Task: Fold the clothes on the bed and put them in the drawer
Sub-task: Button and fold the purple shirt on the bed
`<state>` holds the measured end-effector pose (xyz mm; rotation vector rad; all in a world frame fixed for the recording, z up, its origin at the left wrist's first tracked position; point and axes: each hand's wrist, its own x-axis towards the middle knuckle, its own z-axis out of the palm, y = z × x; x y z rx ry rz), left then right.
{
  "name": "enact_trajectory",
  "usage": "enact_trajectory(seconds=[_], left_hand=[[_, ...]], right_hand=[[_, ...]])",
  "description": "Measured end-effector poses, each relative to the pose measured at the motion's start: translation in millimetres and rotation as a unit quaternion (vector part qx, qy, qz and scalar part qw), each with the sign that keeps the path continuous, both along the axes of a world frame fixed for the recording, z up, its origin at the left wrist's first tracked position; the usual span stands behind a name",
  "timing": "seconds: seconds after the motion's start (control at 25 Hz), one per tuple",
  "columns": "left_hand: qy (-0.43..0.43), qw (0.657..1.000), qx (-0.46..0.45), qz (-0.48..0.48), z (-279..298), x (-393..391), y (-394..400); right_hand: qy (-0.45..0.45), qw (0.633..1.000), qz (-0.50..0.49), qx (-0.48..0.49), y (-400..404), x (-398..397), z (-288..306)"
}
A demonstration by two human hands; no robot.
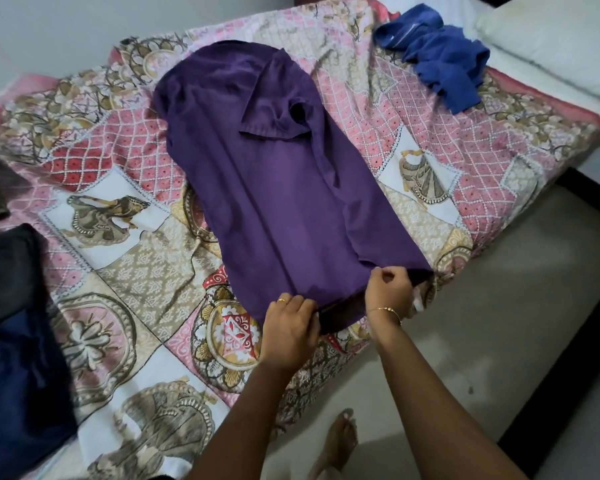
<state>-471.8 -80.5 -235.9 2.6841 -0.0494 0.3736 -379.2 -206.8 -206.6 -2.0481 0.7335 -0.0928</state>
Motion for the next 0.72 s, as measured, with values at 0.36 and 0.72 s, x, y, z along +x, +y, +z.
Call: enact_trajectory(seconds=[0.36,0.72], left_hand=[[-0.023,0.991,-0.024,0.128,43,115,83],[-0.04,0.915,-0.02,0.401,23,261,211]], right_hand=[[-0.038,0.965,0.243,0.095,114,78,34],[0.027,0.918,0.386,0.087,203,245,4]])
